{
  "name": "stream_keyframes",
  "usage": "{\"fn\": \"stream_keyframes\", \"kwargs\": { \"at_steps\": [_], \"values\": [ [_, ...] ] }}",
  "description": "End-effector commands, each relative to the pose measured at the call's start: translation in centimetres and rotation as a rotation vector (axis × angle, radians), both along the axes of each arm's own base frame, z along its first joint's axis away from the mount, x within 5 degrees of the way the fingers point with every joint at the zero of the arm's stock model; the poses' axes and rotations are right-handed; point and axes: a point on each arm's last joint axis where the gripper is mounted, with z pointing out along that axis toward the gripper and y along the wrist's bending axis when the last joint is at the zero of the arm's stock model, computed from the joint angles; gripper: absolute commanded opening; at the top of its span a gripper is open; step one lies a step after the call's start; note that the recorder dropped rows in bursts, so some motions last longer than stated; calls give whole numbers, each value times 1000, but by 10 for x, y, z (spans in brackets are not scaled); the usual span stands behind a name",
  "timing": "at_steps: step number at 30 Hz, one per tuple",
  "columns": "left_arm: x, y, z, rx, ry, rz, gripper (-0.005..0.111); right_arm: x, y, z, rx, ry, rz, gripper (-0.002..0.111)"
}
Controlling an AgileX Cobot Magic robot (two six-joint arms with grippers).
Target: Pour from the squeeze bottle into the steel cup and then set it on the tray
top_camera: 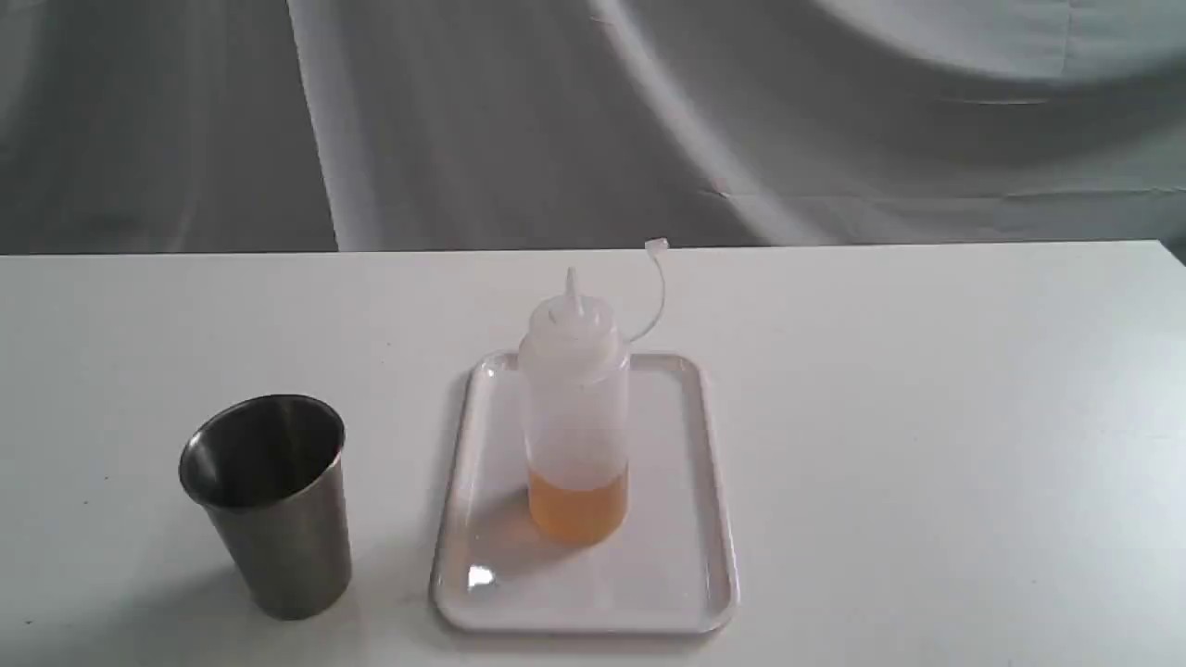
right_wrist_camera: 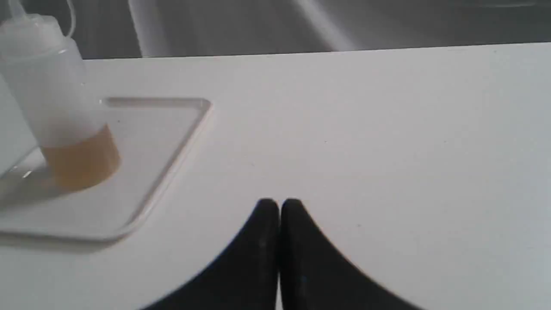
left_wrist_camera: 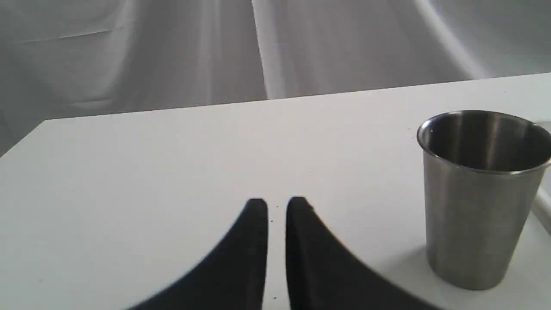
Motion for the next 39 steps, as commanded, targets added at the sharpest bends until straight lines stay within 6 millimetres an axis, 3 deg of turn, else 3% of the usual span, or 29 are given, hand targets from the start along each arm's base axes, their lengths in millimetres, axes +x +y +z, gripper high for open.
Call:
{"fn": "stream_keyframes", "kwargs": {
  "at_steps": [1, 15, 39],
  "values": [
    [0, 0, -1, 1, -8, -2, 8, -1, -3, -1, -89, 1, -30, 0],
    [0, 0, -1, 1, -8, -2, 8, -2, -11, -1, -113, 11, -172, 0],
    [0, 0, -1, 1, -8, -2, 8, -3, -14, -1, -105, 12, -232, 0]
  ]
}}
